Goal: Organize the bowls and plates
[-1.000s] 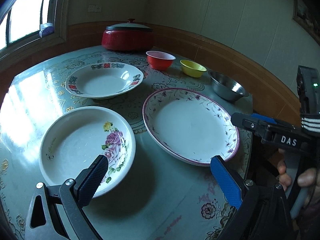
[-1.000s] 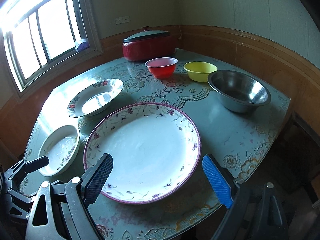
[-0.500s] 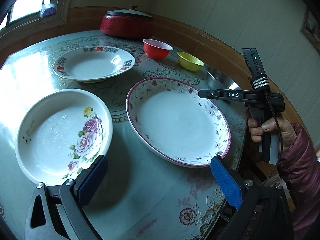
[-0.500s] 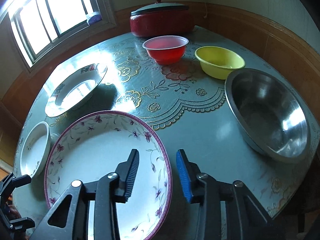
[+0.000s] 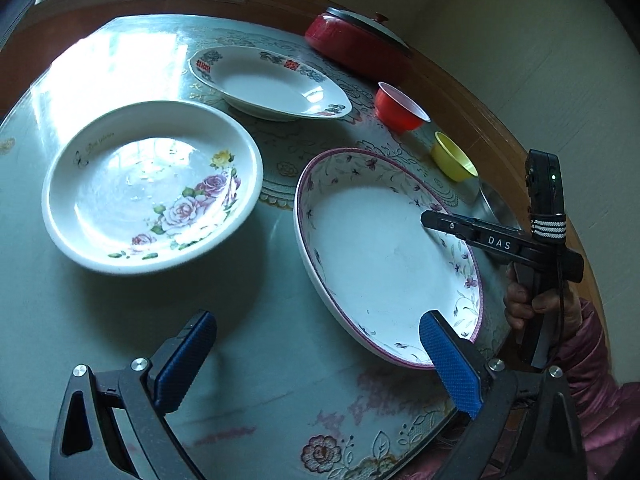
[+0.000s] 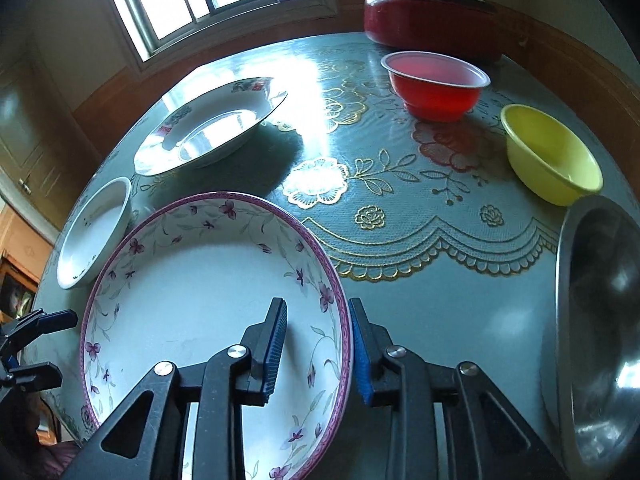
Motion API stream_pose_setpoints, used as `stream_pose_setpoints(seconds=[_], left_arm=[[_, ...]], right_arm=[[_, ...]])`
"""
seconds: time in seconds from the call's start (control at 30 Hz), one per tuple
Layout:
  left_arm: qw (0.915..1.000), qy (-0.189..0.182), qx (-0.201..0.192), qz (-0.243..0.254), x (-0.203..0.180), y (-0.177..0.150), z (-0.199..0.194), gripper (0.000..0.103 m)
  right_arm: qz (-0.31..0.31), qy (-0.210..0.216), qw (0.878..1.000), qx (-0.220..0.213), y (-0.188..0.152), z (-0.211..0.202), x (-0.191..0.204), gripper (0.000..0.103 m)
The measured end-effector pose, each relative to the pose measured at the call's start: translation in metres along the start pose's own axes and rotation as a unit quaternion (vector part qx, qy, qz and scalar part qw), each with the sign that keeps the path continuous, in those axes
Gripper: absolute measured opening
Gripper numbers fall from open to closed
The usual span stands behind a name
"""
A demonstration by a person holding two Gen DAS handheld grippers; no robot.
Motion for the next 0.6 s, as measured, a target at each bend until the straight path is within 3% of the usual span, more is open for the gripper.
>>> stream_pose_setpoints(seconds=[0.3, 0.4, 0.6], left_arm=[[0.9990, 0.024, -0.027, -0.028, -0.015, -0.010, 0.007, 0.059], [0.9990, 0.031, -0.021, -0.023, -0.023, -0.015, 0.013, 0.037], [0.9959, 0.082, -0.038, -0.010, -0.022, -0.006, 0.022, 0.032]], right_arm=[[-0.041, 0.017, 0.999, -0.009, 0.000, -0.006, -0.005, 0.018], [-0.051, 0.020, 0.998, -0.008, -0.005, -0.011, -0.006, 0.018], [-0.059, 0.019, 0.998, 0.000, -0.012, -0.013, -0.008, 0.018]])
Point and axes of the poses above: each gripper's, at about its wrist camera, not at the fingertips, and z roughly the way its jaws point, x to its left, y to its top, the point moved 10 cm from there along z, roughly the way its jaws point, and after that the axes turned 9 degrees about -z, right-handed, at the moved point
